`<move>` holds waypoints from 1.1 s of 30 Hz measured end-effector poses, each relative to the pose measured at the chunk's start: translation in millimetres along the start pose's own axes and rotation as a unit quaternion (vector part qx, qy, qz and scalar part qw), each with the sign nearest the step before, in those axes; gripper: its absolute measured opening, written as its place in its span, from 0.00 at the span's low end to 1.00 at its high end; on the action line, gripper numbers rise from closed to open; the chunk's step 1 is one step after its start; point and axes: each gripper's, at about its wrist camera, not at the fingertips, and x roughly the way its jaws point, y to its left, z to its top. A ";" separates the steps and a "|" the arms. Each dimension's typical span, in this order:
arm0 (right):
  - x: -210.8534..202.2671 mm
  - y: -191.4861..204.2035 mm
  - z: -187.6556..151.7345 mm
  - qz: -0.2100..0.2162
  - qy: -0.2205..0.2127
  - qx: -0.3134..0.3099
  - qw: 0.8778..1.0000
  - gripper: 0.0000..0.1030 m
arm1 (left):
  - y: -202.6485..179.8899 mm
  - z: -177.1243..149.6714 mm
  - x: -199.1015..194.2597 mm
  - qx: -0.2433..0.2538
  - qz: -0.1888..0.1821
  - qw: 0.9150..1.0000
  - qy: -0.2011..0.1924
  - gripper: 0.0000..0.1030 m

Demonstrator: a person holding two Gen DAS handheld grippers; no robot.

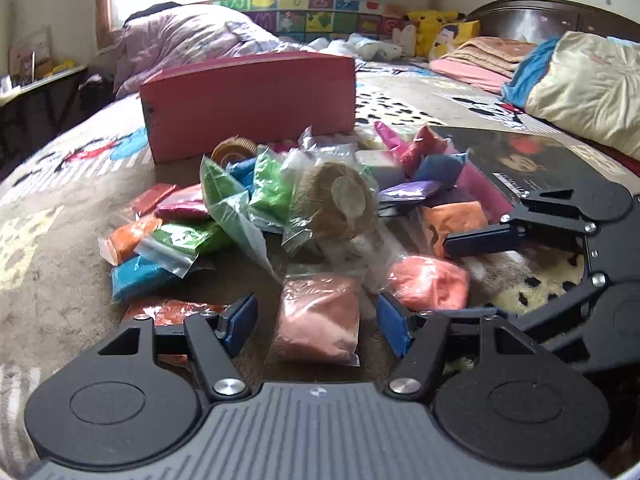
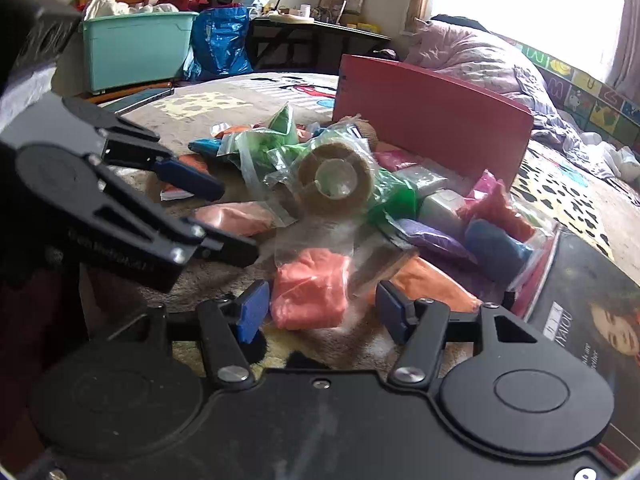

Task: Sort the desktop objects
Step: 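Lower the left tool onto the orange bag and close its fingers, then carry the orange bag with the left tool into the pink box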

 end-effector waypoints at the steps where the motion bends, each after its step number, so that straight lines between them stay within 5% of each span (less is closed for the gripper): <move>1: 1.5 0.9 0.3 0.000 -0.001 -0.001 1.000 0.59 | -0.3 0.0 1.4 0.000 0.001 1.000 0.004 0.61; 4: 4.5 1.7 1.3 0.012 -0.001 0.005 1.000 0.59 | -2.5 1.0 2.6 0.003 0.006 1.000 0.005 0.44; 6: 4.7 1.5 2.6 0.028 0.004 0.010 1.000 0.46 | -3.1 1.2 2.3 0.004 0.009 1.000 0.004 0.41; 15: 3.9 5.4 1.7 0.021 0.002 0.004 1.000 0.49 | -3.9 -2.0 6.6 -0.005 0.010 1.000 0.007 0.48; 20: 5.1 -0.7 3.6 0.034 0.018 0.026 0.999 0.43 | -8.2 -1.2 5.0 0.003 0.019 1.000 0.011 0.40; 33: 5.3 -5.4 -3.0 0.034 0.021 0.047 0.998 0.43 | -24.7 10.2 -28.3 -0.015 0.007 1.000 0.016 0.39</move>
